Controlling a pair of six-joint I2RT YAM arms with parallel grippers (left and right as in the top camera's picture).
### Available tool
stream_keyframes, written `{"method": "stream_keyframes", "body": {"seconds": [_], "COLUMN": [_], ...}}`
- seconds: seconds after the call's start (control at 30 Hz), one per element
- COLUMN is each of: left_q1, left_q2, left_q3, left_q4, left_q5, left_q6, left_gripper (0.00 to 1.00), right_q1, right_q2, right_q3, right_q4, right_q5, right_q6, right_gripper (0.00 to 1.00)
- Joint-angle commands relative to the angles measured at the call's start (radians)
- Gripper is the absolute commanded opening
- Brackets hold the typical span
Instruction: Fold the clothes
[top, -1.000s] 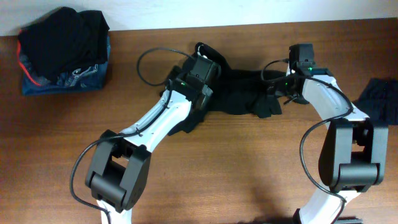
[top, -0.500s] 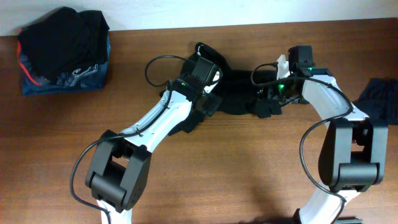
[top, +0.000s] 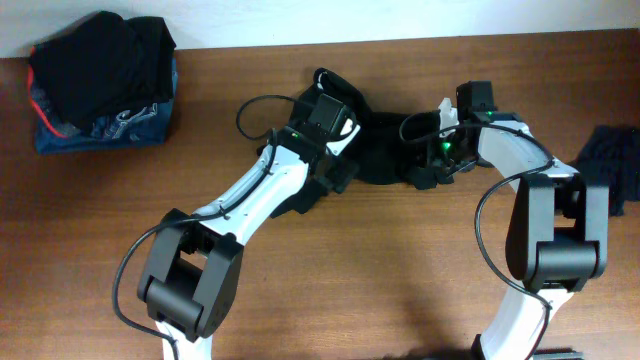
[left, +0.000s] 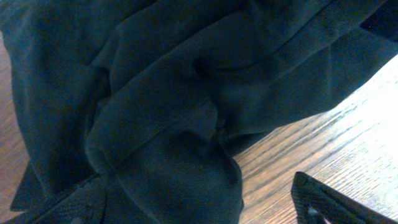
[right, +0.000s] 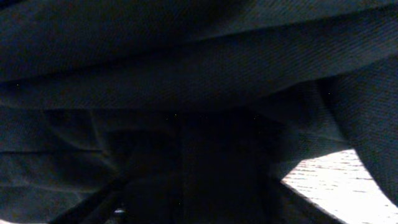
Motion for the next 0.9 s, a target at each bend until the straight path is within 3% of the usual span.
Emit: {"method": "stream_keyframes", "body": {"seconds": [0.0,0.17,0.33,0.5,0.87], "left_q1": [-0.002,-0.003,-0.002,-0.002,-0.002], "left_q2": [-0.01,-0.01,-0.01,0.031,0.057], "left_q3": [0.0,0.0,0.0,0.0,0.0], "left_q4": [-0.024,-0.054,-0.054,-0.052,-0.003], "left_q5": [0.036,0.214,0.214,0.06,-0.059], "left_q6": [-0.008,-0.008,-0.007,-0.003,-0.087], "left_gripper": [0.81,0.8,0.8,0.8,0.79], "right_q1": [-0.002,-0.002,-0.002,-0.002,-0.002], "right_q2": [0.007,0.007,0.007,0.007,0.007], "right_q3": [0.017,0.017,0.017,0.017,0.017], "right_q4": [-0.001,-0.004,-0.004,-0.005,-0.015], "right_q5": [0.009,0.009,0.009,0.009,0.009], "right_q6": [-0.007,-0.006,-0.006,-0.006,-0.006], "right_gripper": [0.61,0.61,0.61,0.61,0.61]}}
